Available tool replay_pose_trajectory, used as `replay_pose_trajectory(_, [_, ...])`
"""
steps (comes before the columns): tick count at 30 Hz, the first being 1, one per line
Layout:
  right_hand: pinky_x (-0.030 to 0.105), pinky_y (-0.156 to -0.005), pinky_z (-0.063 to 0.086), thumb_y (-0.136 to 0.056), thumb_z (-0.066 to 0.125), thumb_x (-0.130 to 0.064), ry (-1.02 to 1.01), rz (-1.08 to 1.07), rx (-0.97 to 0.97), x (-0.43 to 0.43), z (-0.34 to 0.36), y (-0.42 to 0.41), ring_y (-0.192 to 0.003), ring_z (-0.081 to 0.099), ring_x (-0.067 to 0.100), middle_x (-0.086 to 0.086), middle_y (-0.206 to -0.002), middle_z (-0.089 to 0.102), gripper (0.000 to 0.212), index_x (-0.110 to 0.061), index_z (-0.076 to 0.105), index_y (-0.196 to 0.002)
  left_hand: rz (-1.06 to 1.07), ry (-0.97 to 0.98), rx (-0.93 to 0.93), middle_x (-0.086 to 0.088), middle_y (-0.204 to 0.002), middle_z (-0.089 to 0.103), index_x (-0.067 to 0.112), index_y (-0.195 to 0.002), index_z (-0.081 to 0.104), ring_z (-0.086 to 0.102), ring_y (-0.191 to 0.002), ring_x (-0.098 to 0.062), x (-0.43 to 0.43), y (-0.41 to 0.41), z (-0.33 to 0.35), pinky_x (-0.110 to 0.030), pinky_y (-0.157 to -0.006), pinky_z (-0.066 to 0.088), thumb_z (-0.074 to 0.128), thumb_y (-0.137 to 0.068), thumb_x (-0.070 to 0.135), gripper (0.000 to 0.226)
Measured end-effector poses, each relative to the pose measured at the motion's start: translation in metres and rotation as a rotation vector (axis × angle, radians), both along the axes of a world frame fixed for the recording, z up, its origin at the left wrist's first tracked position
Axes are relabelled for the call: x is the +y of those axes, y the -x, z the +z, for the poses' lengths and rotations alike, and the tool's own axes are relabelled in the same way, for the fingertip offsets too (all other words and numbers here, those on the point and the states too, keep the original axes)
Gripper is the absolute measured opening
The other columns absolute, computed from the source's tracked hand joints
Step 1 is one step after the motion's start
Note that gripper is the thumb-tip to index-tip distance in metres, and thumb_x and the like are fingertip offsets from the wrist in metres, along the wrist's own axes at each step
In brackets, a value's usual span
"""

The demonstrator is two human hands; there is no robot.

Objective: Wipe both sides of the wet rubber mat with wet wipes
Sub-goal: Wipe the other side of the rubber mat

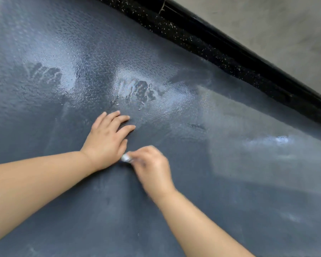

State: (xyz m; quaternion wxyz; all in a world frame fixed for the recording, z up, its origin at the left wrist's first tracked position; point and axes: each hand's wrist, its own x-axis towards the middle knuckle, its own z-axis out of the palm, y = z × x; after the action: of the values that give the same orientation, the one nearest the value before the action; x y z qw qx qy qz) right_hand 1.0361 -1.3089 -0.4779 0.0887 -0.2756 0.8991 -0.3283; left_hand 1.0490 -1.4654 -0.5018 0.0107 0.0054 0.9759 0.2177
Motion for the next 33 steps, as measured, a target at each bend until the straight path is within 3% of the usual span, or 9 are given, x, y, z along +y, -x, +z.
replay_pose_trajectory(4, [0.017,-0.087,0.039,-0.085,0.066,-0.012,-0.046,-0.656,-0.056,0.047,0.002,0.07,-0.094,0.061,0.017,0.004,-0.1,0.066,0.014,-0.013,0.073,-0.097,-0.094,0.124,-0.117,-0.019,-0.118,0.063,0.007,-0.107,0.071,0.057,-0.113,-0.043,-0.012,-0.032,0.004,-0.062,-0.096,0.037,0.035,-0.078,0.033,0.052])
replay_pose_trajectory(7, [0.013,-0.082,0.032,-0.091,0.058,-0.019,-0.191,-0.793,-0.059,0.067,-0.014,0.088,-0.103,0.058,0.021,0.008,-0.112,0.061,0.02,-0.014,0.069,-0.106,-0.141,0.181,-0.14,-0.019,-0.118,0.063,0.008,-0.11,0.07,0.058,-0.112,-0.042,-0.023,-0.05,0.005,-0.061,-0.094,0.04,0.035,-0.079,0.035,0.054])
replay_pose_trajectory(10, [0.012,-0.08,0.032,-0.089,0.057,-0.008,-0.235,-0.63,0.007,0.034,-0.019,0.046,-0.099,0.056,0.025,0.007,-0.103,0.061,0.019,-0.015,0.072,-0.098,-0.164,0.185,-0.142,-0.018,-0.12,0.063,0.009,-0.112,0.07,0.058,-0.113,-0.04,-0.028,-0.06,0.009,-0.059,-0.095,0.041,0.034,-0.08,0.037,0.055])
replay_pose_trajectory(13, [0.029,-0.074,0.042,-0.081,0.058,0.002,-0.197,-0.313,0.055,-0.001,-0.017,-0.033,-0.077,0.054,0.027,0.007,-0.081,0.06,0.029,-0.022,0.073,-0.084,-0.149,0.187,-0.132,-0.017,-0.125,0.06,0.011,-0.117,0.067,0.053,-0.119,-0.039,-0.027,-0.06,0.011,-0.058,-0.1,0.037,0.045,-0.083,0.034,0.046])
replay_pose_trajectory(17, [0.031,-0.07,0.051,-0.078,0.065,-0.004,-0.043,0.016,-0.084,-0.007,-0.003,-0.09,-0.069,0.058,0.029,0.006,-0.076,0.062,0.018,-0.018,0.075,-0.082,-0.116,0.208,-0.205,-0.003,-0.154,0.026,0.026,-0.144,0.036,0.015,-0.144,-0.024,-0.025,-0.06,0.005,-0.042,-0.116,0.005,0.049,-0.093,0.036,0.054])
replay_pose_trajectory(20, [0.031,-0.069,0.05,-0.07,0.068,0.003,-0.024,-0.124,0.018,0.012,0.005,-0.044,-0.071,0.062,0.028,0.006,-0.074,0.067,0.023,-0.017,0.076,-0.079,-0.144,0.335,-0.273,0.004,-0.158,0.004,0.034,-0.15,0.013,-0.002,-0.145,-0.018,-0.027,-0.061,0.002,-0.037,-0.116,-0.004,0.032,-0.096,0.046,0.058])
replay_pose_trajectory(23, [0.026,-0.088,0.042,-0.081,0.064,-0.002,-0.07,-0.57,-0.024,0.042,0.002,0.023,-0.094,0.061,0.027,0.01,-0.096,0.066,0.019,-0.013,0.074,-0.093,-0.169,0.38,-0.321,0.005,-0.158,-0.001,0.035,-0.15,0.008,-0.004,-0.145,-0.018,-0.03,-0.066,0.003,-0.037,-0.117,-0.003,0.03,-0.097,0.048,0.059])
replay_pose_trajectory(26, [0.022,-0.091,0.036,-0.089,0.058,-0.012,-0.175,-0.744,-0.051,0.066,-0.014,0.047,-0.103,0.057,0.027,0.01,-0.11,0.059,0.019,-0.015,0.071,-0.102,-0.177,0.409,-0.349,0.005,-0.158,-0.002,0.035,-0.15,0.007,-0.005,-0.145,-0.018,-0.03,-0.071,0.006,-0.036,-0.116,-0.002,0.03,-0.096,0.049,0.06])
replay_pose_trajectory(33, [0.031,-0.065,0.043,-0.076,0.062,0.002,-0.09,-0.174,-0.011,0.012,-0.014,-0.112,-0.062,0.052,0.028,0.007,-0.073,0.055,0.025,-0.021,0.071,-0.078,-0.15,0.397,-0.392,0.003,-0.158,-0.003,0.034,-0.15,0.008,-0.005,-0.145,-0.022,-0.017,-0.074,0.008,-0.041,-0.116,-0.001,0.032,-0.095,0.05,0.062])
